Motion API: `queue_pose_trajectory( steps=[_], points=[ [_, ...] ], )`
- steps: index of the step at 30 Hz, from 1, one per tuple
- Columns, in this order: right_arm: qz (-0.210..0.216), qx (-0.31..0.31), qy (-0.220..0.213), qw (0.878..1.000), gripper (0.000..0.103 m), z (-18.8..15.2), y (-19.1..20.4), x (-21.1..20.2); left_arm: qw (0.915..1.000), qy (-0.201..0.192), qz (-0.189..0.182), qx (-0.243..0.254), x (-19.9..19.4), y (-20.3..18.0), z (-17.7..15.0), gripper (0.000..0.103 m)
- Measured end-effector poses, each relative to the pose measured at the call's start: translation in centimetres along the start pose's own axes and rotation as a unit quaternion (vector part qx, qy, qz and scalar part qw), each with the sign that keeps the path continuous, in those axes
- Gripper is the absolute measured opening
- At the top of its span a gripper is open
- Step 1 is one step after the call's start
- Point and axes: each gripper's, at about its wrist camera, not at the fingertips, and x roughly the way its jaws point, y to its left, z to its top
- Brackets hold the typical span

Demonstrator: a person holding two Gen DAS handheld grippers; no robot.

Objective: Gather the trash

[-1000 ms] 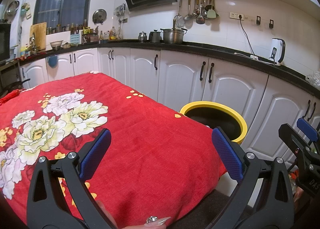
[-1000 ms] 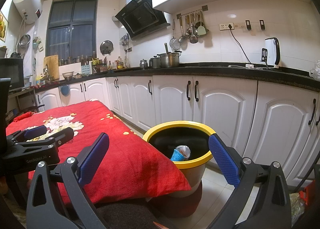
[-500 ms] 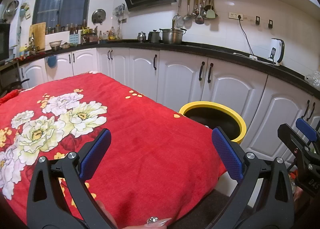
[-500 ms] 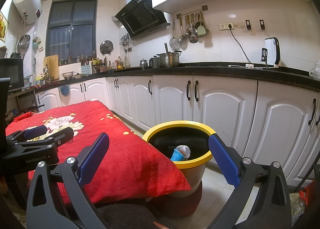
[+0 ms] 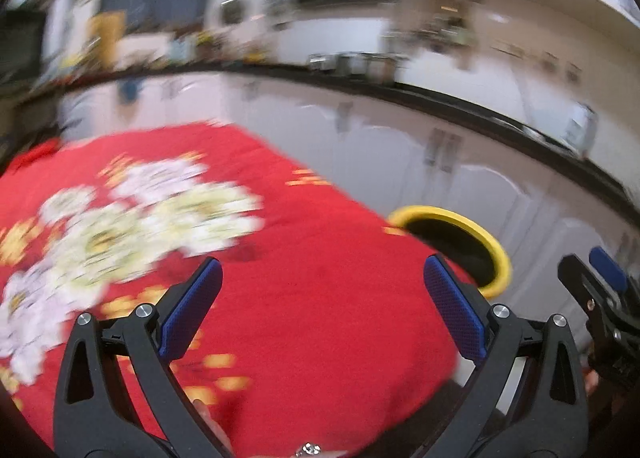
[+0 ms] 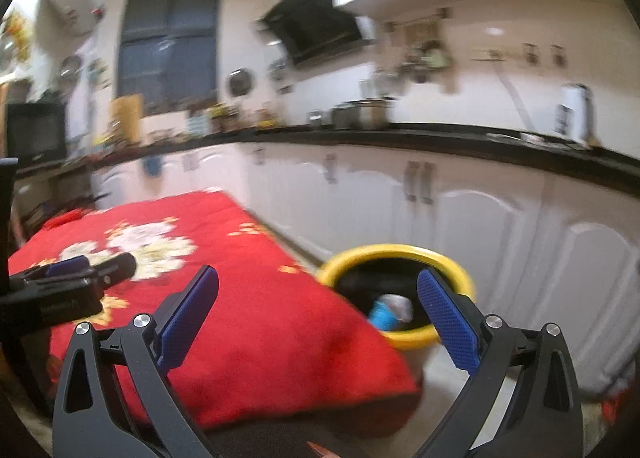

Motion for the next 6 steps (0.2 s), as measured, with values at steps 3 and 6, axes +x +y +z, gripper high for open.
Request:
queue_pose_trajectory(
  steps=[3,6],
  points=[
    [0.121,-0.030,0.023,0.992,0.097,2.8,7.7,4.1,0.9930,-0.005,0.100,-0.063,-1.7,8.7,1.8,0.093],
    [0.271,-0.062,0.081,0.957,0.097,4.6,19.1,8.4,0.9576,0.004,0.256,-0.132,-4.1,20.4,2.7,0.093]
  ],
)
